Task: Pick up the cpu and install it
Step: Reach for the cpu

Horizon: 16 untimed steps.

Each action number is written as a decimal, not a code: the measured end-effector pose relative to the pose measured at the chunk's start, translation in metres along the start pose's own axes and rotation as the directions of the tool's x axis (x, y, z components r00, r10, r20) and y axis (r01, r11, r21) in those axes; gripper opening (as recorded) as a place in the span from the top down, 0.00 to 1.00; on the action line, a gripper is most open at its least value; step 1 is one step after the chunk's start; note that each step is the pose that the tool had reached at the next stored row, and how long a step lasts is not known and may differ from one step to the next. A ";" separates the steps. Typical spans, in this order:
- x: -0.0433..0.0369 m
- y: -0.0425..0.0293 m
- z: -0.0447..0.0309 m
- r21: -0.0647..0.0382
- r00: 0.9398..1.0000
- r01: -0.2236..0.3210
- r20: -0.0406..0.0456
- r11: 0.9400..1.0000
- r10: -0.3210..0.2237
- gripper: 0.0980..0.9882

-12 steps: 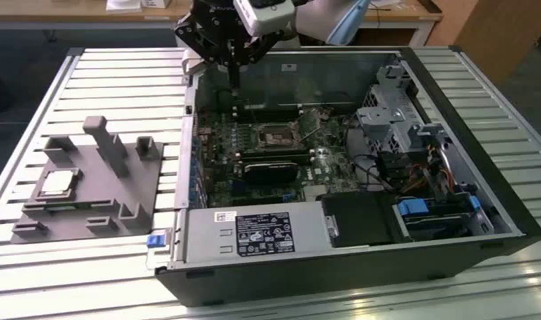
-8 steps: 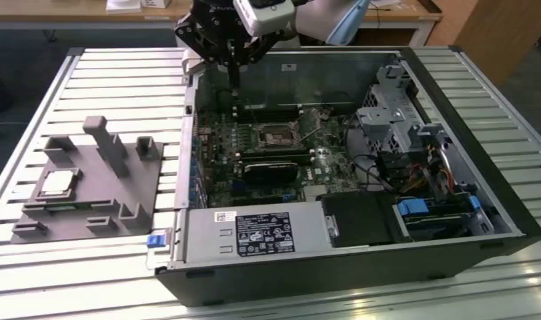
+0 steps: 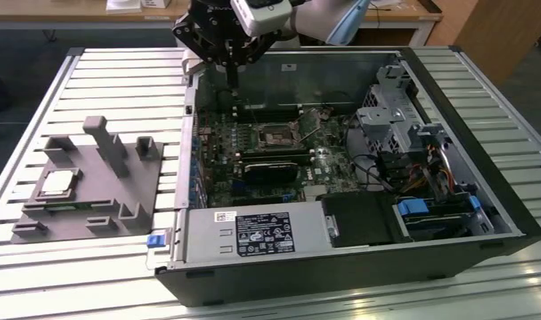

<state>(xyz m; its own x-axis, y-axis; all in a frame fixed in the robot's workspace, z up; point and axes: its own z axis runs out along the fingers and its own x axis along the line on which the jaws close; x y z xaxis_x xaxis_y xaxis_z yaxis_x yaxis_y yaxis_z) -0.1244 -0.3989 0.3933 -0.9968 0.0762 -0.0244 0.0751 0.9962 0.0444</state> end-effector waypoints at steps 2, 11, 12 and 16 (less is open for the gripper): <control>0.0004 0.0000 0.0000 0.000 1.000 0.000 0.000 1.000 0.000 0.99; 0.0061 -0.0005 -0.0001 0.000 1.000 0.000 0.000 1.000 0.000 0.99; 0.0064 -0.0005 -0.0001 0.000 1.000 0.000 0.000 1.000 0.000 0.99; 0.0071 -0.0005 -0.0001 0.000 1.000 0.000 0.000 1.000 0.000 0.99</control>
<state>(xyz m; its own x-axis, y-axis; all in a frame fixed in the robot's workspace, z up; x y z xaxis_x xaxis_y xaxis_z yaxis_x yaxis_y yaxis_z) -0.1316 -0.3989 0.3933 -0.9968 0.0762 -0.0244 0.0751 0.9962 0.0444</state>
